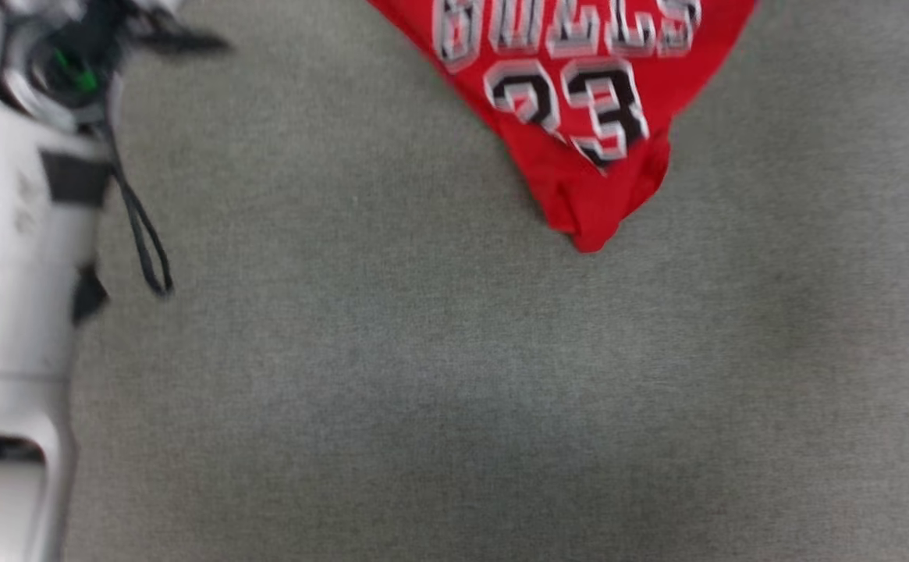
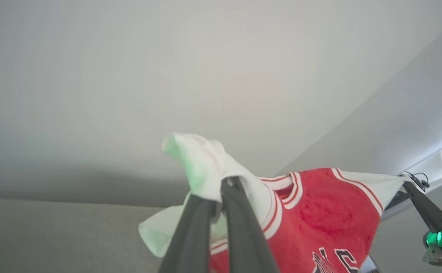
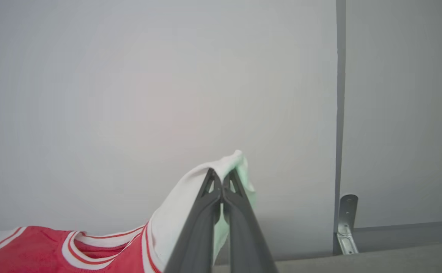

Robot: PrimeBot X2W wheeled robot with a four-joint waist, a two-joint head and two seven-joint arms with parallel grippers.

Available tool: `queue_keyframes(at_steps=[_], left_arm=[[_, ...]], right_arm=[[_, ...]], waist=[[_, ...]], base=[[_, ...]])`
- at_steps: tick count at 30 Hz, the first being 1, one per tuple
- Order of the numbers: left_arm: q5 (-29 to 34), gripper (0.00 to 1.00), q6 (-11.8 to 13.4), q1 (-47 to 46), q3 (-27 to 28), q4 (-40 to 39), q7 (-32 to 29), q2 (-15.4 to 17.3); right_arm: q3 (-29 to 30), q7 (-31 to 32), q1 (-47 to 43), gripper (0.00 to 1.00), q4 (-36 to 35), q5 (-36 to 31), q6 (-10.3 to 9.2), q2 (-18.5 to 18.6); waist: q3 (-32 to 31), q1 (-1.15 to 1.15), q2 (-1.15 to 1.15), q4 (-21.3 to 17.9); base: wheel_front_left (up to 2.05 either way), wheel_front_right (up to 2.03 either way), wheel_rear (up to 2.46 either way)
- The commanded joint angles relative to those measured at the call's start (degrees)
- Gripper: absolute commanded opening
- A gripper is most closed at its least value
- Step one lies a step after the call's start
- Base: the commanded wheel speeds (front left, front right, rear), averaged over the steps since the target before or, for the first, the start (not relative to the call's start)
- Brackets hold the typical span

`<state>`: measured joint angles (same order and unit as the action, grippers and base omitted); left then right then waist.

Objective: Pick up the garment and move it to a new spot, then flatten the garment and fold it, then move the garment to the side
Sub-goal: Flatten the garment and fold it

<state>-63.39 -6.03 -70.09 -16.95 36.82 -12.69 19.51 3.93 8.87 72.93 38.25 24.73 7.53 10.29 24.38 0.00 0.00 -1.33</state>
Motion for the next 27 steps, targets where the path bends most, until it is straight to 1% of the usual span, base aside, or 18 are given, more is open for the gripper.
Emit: queue_keyframes(at_steps=[1, 5, 8, 12, 15, 18, 20, 22, 24, 27], left_arm=[[1.3, 0.00, 0.3, -3.2, 0.5, 1.7, 2.2, 0.4], [4.4, 0.00, 0.8, -11.5, 1.6, 7.3, 8.9, 1.0], [5.8, 0.00, 0.3, -17.3, 2.2, 10.8, 13.7, 1.3], [7.6, 0.00, -0.6, -24.0, 2.3, 14.4, 19.5, 1.8], [7.8, 0.00, -1.0, -27.5, 2.6, 16.9, 23.3, 1.1], [6.7, 0.00, -1.3, -29.6, 2.7, 18.8, 24.7, 0.1], [6.2, 0.00, -1.5, -29.6, 2.1, 19.9, 24.0, -0.6], [4.7, 0.00, -1.6, -29.2, 1.4, 19.0, 22.8, -0.9], [2.7, 0.00, -1.5, -27.5, 1.2, 17.5, 21.9, -0.3], [-0.8, 0.00, -1.5, -23.2, 0.4, 14.4, 19.5, 0.3]], right_arm=[[1.0, -1.7, 3.1, 0.00, 1.3, -0.4, -0.08, -0.5], [4.9, -6.8, 10.9, 0.00, 5.4, -0.2, -0.08, -3.0], [6.9, -11.1, 16.0, 0.00, 8.0, -0.8, -0.08, -3.9], [9.2, -16.3, 22.4, 0.00, 11.8, -3.1, -0.09, -3.8], [11.2, -19.4, 26.5, 0.00, 14.8, -5.1, -0.09, -3.1], [12.0, -21.3, 29.9, 0.00, 17.2, -6.6, -0.09, -2.3], [12.0, -21.8, 31.2, 0.00, 18.7, -7.4, -0.09, -1.8], [11.2, -22.0, 31.8, 0.00, 19.5, -7.5, -0.09, -1.7], [10.0, -22.3, 30.8, 0.00, 19.4, -6.9, -0.09, -1.4], [6.6, -21.7, 27.3, 0.00, 19.1, -4.7, -0.09, -0.8]], waist=[[3.0, 0.00, 0.00, 0.8], [4.9, 0.00, 0.00, 0.8], [5.3, 0.00, 0.00, 0.9], [5.5, 0.00, 0.00, 1.1], [5.2, 0.00, 0.00, 1.6], [5.2, 0.00, 0.00, 2.1], [5.7, 0.00, 0.00, 2.4], [6.7, 0.00, 0.00, 2.7], [7.7, 0.00, 0.00, 2.7], [7.9, 0.00, 0.00, 2.8]], base=[[0.00, 0.00, 0.00], [0.00, 0.00, 0.00], [0.00, 0.00, 0.00], [0.00, 0.00, 0.00], [0.00, 0.00, 0.00], [0.00, 0.00, 0.00], [0.00, 0.00, 0.00], [0.00, 0.00, 0.00], [0.00, 0.00, 0.00], [0.00, 0.00, 0.00]])
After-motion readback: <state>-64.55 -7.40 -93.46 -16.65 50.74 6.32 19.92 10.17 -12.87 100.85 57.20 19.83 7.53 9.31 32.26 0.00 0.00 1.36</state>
